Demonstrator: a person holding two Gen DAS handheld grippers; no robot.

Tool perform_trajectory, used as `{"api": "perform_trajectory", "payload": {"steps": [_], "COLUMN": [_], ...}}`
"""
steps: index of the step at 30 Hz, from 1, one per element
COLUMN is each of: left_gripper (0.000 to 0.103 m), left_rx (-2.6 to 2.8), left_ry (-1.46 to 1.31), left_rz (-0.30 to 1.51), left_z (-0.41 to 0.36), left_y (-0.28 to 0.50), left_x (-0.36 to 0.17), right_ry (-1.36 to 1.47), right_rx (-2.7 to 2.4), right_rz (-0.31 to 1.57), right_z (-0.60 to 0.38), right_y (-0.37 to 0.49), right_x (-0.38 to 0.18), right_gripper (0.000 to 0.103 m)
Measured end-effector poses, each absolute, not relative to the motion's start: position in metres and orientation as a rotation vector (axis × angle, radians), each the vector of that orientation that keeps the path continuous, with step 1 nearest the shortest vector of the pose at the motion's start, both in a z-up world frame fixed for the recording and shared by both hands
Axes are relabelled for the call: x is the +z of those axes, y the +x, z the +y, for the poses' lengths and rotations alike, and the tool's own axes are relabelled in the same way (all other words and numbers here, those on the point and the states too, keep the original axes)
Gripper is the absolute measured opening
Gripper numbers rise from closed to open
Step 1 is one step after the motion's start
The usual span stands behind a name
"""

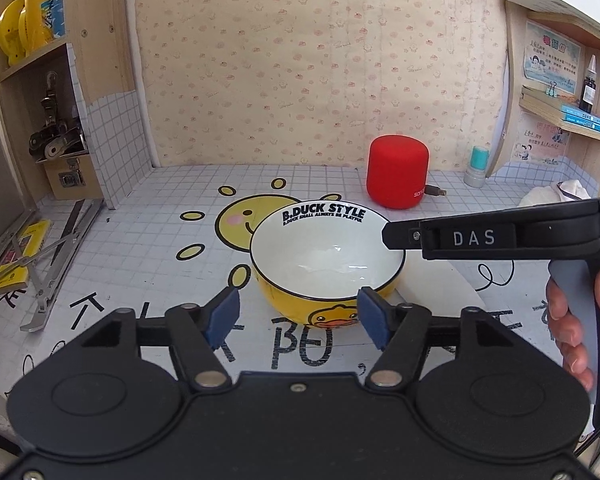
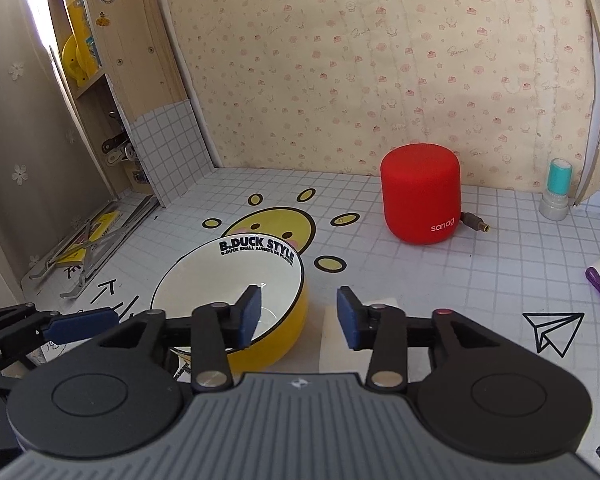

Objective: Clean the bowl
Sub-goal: 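Close the left gripper on the yellow bowl rim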

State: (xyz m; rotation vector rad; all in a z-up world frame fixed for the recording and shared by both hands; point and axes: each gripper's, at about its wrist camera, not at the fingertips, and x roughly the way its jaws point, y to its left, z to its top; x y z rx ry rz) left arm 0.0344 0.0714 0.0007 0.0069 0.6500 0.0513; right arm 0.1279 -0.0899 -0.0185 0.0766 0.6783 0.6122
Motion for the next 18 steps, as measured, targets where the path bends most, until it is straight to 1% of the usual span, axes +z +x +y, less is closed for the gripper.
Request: {"api": "perform_trajectory", "payload": {"steps": [7,12,13,14,16,18], "left_gripper": [0.068,0.068,0.068,0.068,0.068,0.068], "left_rx": [0.066,0.060,0.063,0.065,0.064,0.052], "left_ry": [-0.035,-0.061,-0.061,-0.062,-0.069,-0.088], "left_rz": [0.662,0.672,0.676,0.681,0.685,0.687], "left_z": [0.084,0.093,0.095,0.097,0.100,0.103], "left_y": [0.045,0.057,0.059,0.062,0.066,0.068], "left_x": [0.000,-0.001,-0.002,-0.004,-0.006,-0.009], "right_ry": [0.104,0.068,0.055,0.041,0.031,0.014], "right_rx": [0.632,0.645,0.647,0.648,0.665,0.676], "right_rz": [0.708,0.731,0.732,0.731,0.714,0.692], "right_z": [-0.085,-0.075,-0.074,-0.072,-0.072,-0.072], "right_y": [0.137,0.143,0.143,0.142,0.141,0.138], "right_x": [-0.024,-0.032,-0.033,-0.034,-0.037,-0.038], "right_gripper": [0.046,0.045,0.044,0.038,0.034,0.033]}}
